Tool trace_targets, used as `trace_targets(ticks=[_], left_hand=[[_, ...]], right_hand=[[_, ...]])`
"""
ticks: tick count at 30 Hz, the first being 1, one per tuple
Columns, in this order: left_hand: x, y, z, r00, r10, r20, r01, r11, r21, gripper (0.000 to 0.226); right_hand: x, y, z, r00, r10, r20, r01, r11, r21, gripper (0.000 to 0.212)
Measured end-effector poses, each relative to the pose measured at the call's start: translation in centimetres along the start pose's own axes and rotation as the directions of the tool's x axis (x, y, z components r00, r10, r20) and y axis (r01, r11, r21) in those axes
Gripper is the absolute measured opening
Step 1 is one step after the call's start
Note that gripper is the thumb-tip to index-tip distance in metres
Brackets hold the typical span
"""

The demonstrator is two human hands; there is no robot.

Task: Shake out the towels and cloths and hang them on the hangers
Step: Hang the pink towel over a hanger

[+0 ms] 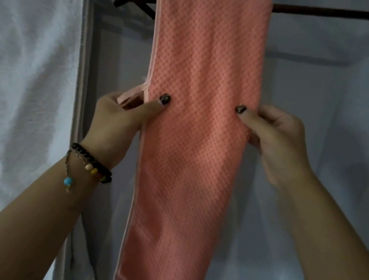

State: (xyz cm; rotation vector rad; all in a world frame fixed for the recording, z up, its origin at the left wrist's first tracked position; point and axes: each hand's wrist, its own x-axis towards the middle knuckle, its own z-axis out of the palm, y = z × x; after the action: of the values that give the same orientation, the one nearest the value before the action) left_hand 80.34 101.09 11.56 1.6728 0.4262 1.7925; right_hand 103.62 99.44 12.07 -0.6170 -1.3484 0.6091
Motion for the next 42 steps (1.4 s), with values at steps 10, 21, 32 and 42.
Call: trace_targets(ticks=[10, 21, 32, 42], left_hand=[[-2.8, -1.2, -0.7, 0.990, -0.140, -0.006, 0.140, 0.990, -0.007, 0.022], [-8.7, -3.9, -2.2, 0.971, -0.239, -0.024, 0.239, 0.971, -0.011, 0.031], [-12.4, -5.2, -2.2, 0.920, -0.390, 0.034, 0.384, 0.915, 0.126, 0.020], [-12.0, -4.3, -0.3, 0.905, -0.425, -0.020, 0.426, 0.903, 0.064, 0.026]], right_hand=[[-3.1, 0.4, -0.6, 0.998, 0.045, -0.035, -0.045, 0.999, 0.020, 0.008], [-8.6, 3.2, -0.8, 0.979, 0.205, 0.024, -0.203, 0.978, -0.055, 0.023], [-13.5, 5.0, -1.1, 0.940, 0.340, -0.019, -0.339, 0.931, -0.133, 0.012], [-13.3, 4.9, -0.6, 0.921, 0.386, -0.063, -0.389, 0.892, -0.231, 0.054]])
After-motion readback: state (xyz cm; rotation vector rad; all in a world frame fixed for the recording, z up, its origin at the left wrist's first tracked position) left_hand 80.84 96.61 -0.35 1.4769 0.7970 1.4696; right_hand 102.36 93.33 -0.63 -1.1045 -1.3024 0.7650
